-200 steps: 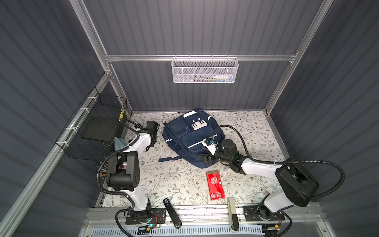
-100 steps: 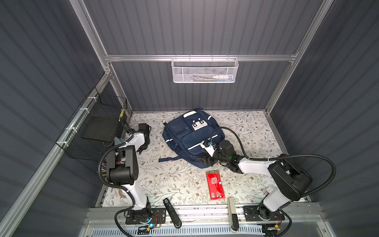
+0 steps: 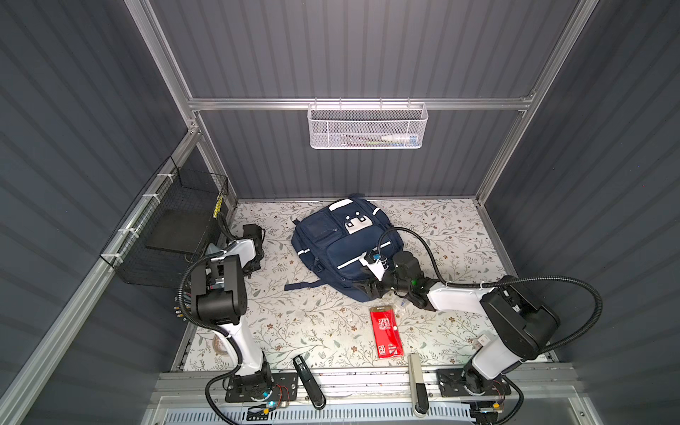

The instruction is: Pack the student bag

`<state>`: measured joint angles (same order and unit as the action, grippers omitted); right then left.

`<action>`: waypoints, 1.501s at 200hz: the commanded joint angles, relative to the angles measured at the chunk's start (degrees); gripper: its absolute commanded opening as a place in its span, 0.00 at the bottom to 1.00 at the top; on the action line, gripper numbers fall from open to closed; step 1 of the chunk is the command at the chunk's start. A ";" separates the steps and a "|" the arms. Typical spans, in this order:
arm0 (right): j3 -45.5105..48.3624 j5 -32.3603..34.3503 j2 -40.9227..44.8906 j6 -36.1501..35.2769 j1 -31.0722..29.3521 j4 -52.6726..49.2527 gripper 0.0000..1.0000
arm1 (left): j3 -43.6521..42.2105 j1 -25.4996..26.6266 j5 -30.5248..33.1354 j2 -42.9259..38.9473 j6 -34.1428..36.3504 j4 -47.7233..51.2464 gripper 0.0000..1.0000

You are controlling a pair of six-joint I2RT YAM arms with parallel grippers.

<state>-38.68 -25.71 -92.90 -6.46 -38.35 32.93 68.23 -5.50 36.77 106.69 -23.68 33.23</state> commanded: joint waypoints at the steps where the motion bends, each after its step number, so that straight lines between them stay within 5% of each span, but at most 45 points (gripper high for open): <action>1: -0.70 -0.39 0.55 0.41 0.20 0.47 0.68 | -0.94 4.76 -4.73 -4.37 -0.87 0.70 0.00; 43: -4.57 0.70 1.75 8.05 0.18 -4.88 0.71 | -3.53 26.83 -13.98 -8.06 -12.71 1.51 0.00; 76: -13.88 0.80 0.88 19.94 -0.22 -20.72 0.80 | -7.31 33.86 -20.29 -8.47 -18.49 -2.48 0.00; 99: -17.88 -0.34 -0.35 26.89 -2.49 -25.30 0.78 | -6.97 37.14 -18.88 -11.54 -19.78 -1.62 0.00; 127: -18.88 0.38 -0.91 33.48 -4.97 -24.47 0.77 | -9.87 37.25 -22.02 -19.23 -21.09 -2.63 0.06; 149: -20.92 1.28 -1.49 36.71 -6.61 -27.53 0.76 | -14.12 37.66 -26.93 -22.16 -21.91 -5.15 0.50; 171: -20.19 10.40 -0.74 35.27 -10.25 -29.91 0.73 | -15.22 37.34 -25.61 -24.93 -20.19 -4.94 0.70; 185: -22.64 16.56 -1.39 32.27 -13.53 -34.07 0.72 | -12.95 36.22 -24.21 -25.94 -17.09 -2.28 0.72; 201: -26.10 16.43 -3.83 30.98 -15.23 -35.43 0.70 | -10.09 32.81 -22.67 -28.00 -13.16 0.89 0.72; 237: -36.67 15.27 -15.23 30.44 -15.18 -37.38 0.67 | -8.45 15.09 -29.68 -32.76 -7.06 -0.12 0.72; 300: -62.55 17.97 -35.74 25.90 -15.20 -52.24 0.66 | -12.81 14.73 -32.63 -34.75 -6.23 -1.33 0.72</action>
<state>-95.15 -10.57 -124.07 22.41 -53.56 -10.26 58.98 9.10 7.22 73.49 -31.31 31.70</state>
